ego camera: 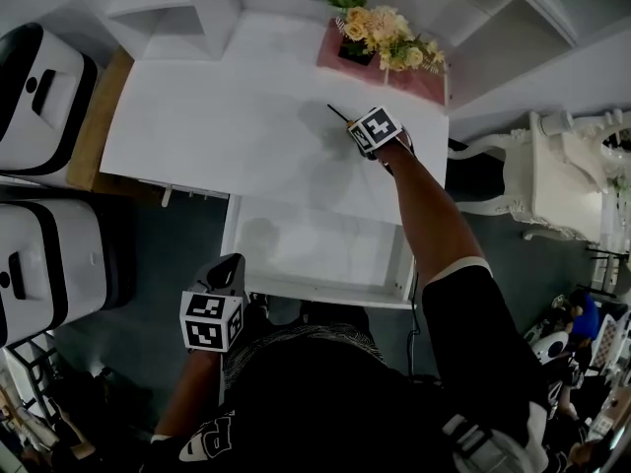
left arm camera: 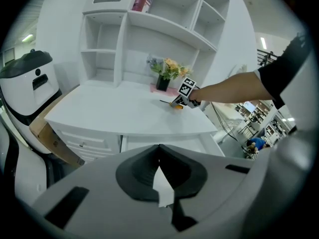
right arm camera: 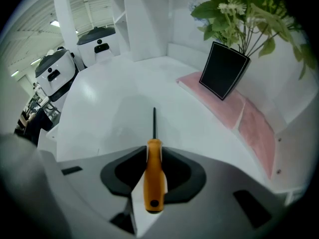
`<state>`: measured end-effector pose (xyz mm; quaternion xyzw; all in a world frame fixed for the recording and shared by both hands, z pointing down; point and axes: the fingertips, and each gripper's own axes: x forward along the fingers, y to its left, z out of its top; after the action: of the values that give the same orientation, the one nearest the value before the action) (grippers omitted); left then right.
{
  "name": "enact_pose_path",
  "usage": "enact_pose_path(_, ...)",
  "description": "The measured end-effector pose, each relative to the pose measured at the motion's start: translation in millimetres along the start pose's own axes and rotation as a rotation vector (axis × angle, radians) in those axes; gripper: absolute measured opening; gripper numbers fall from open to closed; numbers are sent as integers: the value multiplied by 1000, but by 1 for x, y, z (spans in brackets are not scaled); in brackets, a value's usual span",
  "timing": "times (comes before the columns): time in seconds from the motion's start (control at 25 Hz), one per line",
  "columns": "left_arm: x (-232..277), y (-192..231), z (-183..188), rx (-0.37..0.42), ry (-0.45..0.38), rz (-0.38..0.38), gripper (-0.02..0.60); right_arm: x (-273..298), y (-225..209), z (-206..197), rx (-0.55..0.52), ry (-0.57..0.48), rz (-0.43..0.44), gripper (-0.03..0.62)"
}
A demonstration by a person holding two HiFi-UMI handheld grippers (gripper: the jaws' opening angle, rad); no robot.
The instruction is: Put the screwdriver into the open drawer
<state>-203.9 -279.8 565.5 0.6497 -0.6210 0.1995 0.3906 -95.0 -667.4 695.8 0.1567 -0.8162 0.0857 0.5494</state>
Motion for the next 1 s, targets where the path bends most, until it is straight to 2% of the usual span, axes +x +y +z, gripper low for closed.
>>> enact_pose_path(0.32,-9,-7,8,58,-25,-44,11,-33,6,-10,52,-39,-17,100)
enact_pose_path(0.68,-23,-14,16,120,-62,-89,11,-72,21,-33,184,-93,-11,97)
enact_pose_path(1.0,-36,-17,9,161,-75,-142,11,-99,53,-60,288,-137,-4,92)
